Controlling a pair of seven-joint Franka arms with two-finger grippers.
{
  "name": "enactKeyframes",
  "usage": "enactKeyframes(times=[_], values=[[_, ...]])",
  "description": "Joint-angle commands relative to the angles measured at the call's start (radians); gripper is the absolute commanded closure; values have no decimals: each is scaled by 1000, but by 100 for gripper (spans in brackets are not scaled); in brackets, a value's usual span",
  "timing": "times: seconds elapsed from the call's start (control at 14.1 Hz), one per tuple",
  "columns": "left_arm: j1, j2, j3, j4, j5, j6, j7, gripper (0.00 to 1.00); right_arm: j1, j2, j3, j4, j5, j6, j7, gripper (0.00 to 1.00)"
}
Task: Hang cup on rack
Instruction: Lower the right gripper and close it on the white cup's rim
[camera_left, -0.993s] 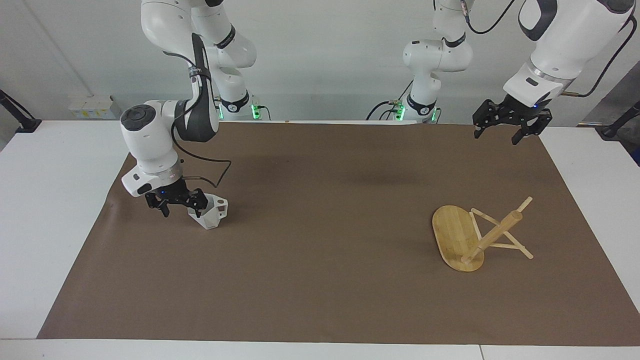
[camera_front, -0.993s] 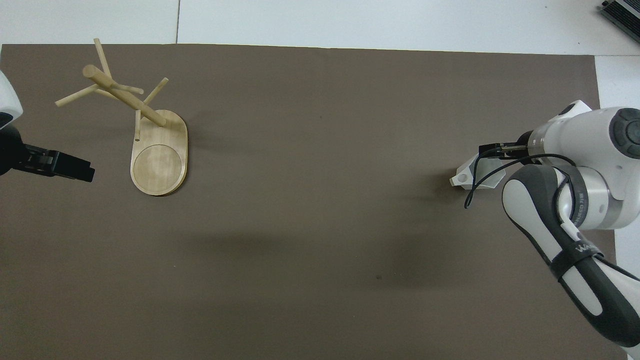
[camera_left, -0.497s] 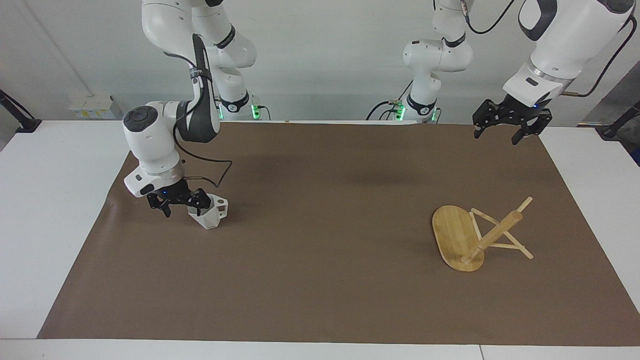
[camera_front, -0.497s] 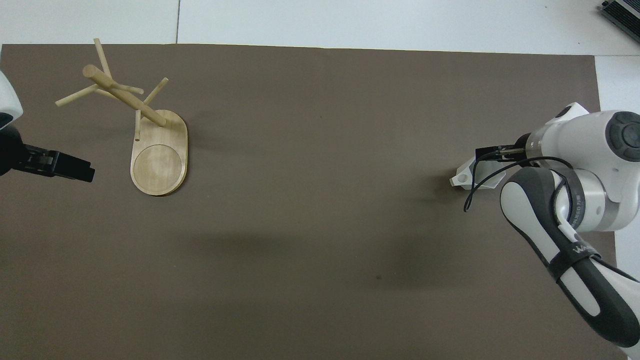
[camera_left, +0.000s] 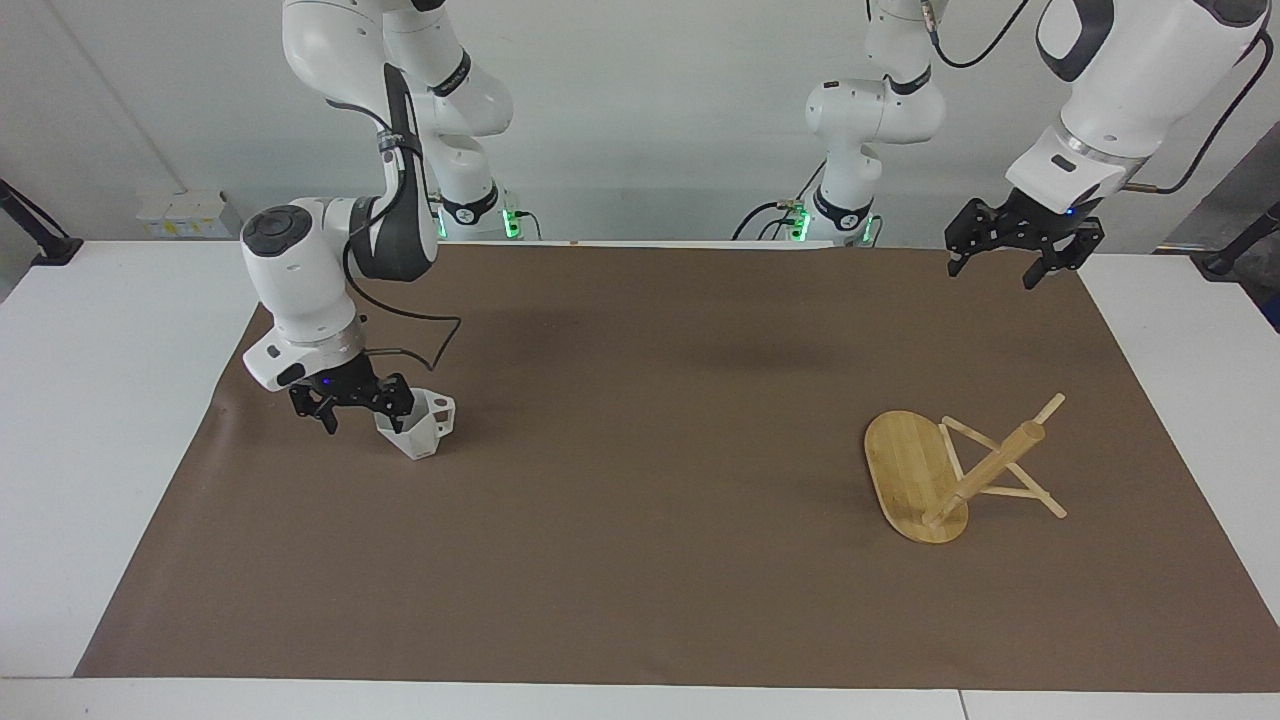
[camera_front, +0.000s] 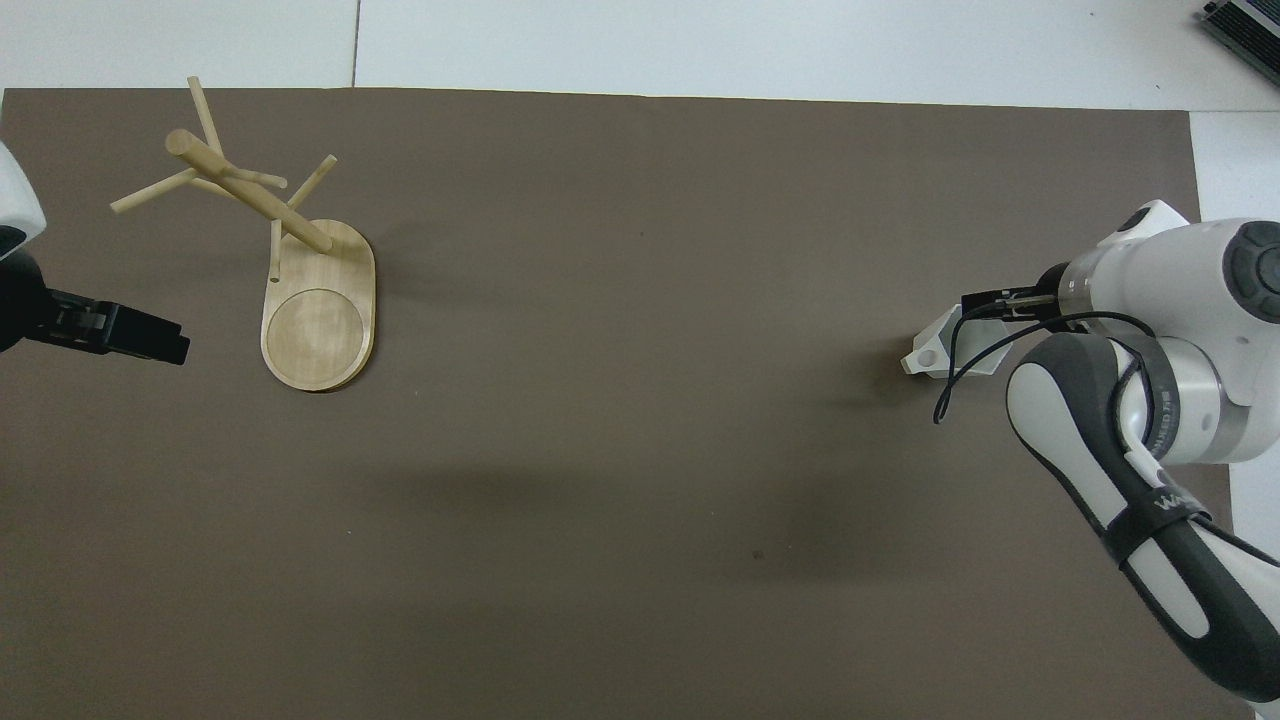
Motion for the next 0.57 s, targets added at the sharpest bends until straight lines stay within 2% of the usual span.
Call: enactKeyframes(times=[0.0,0.5], values=[[-7,-22,5,-19,22,-6,-11,0,-11,-9,-4,28,4,-54,-51,0],[-7,-22,4,-19,22,-6,-11,0,-12,-22,-5,11,4,-106,-76,0]])
